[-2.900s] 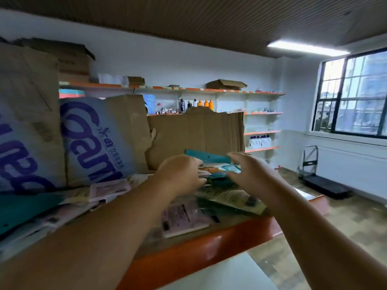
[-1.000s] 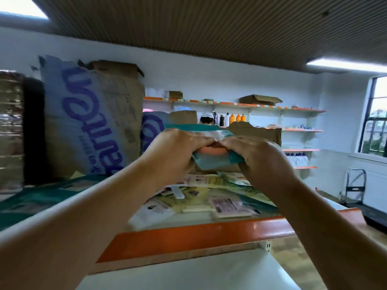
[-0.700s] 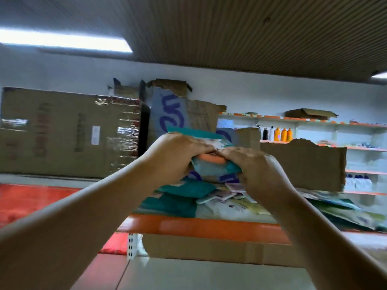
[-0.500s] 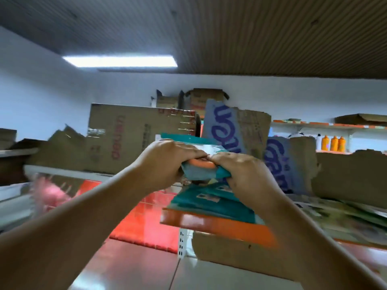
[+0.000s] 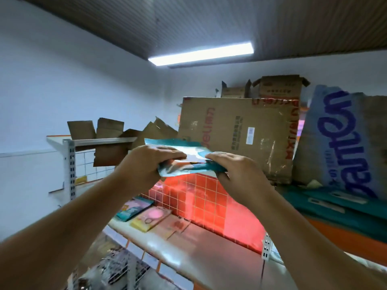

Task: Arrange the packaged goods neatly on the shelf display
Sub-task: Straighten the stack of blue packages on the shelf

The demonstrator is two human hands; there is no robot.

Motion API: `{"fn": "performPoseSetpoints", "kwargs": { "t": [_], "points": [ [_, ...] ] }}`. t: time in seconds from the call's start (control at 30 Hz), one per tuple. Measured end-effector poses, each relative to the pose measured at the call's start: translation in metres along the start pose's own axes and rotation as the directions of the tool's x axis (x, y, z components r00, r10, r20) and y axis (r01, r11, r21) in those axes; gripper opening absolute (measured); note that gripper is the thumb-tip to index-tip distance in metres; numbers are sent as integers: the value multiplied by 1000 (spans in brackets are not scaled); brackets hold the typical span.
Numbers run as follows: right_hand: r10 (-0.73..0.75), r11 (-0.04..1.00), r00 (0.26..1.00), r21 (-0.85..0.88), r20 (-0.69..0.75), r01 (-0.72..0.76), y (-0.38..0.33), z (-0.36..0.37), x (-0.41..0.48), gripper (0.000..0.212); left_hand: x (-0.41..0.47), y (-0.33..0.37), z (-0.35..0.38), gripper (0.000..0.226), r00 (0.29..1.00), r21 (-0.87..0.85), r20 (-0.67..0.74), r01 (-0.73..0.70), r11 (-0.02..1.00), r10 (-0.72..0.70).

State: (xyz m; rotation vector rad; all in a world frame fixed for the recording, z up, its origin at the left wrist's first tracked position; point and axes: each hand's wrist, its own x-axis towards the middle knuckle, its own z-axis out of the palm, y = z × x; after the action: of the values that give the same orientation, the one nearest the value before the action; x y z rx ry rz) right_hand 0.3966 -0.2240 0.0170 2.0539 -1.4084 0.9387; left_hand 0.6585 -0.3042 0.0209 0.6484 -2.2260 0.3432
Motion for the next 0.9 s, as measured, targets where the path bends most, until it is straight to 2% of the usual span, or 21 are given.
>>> {"fn": "performPoseSetpoints", "kwargs": {
  "t": [0.13,0.27,0.47,0.57,0.7,0.9],
  "points": [
    [12,984,1000,178,7,-13,-3,54,19,52,-20,-41,6,45,997,18,51,60,998,-61],
    [-51,950,997,309,49,33,6,112,36,50,-30,-80,25,49,987,11,121,102,995,-103],
    [-113,900,986,432,123,50,33,194,77,44,-29,-145,64,53,979,15,160,128,992,-129],
    [-118,876,985,480,122,45,45,225,99,41,-21,-175,77,48,970,0,165,179,984,-177],
    [-127,846,987,529,93,59,56,254,126,38,-7,-207,88,42,968,80,126,206,975,-215],
    [-136,860,991,499,11,112,60,292,142,37,-6,-246,109,44,946,108,138,280,954,-294]
  ]
}}
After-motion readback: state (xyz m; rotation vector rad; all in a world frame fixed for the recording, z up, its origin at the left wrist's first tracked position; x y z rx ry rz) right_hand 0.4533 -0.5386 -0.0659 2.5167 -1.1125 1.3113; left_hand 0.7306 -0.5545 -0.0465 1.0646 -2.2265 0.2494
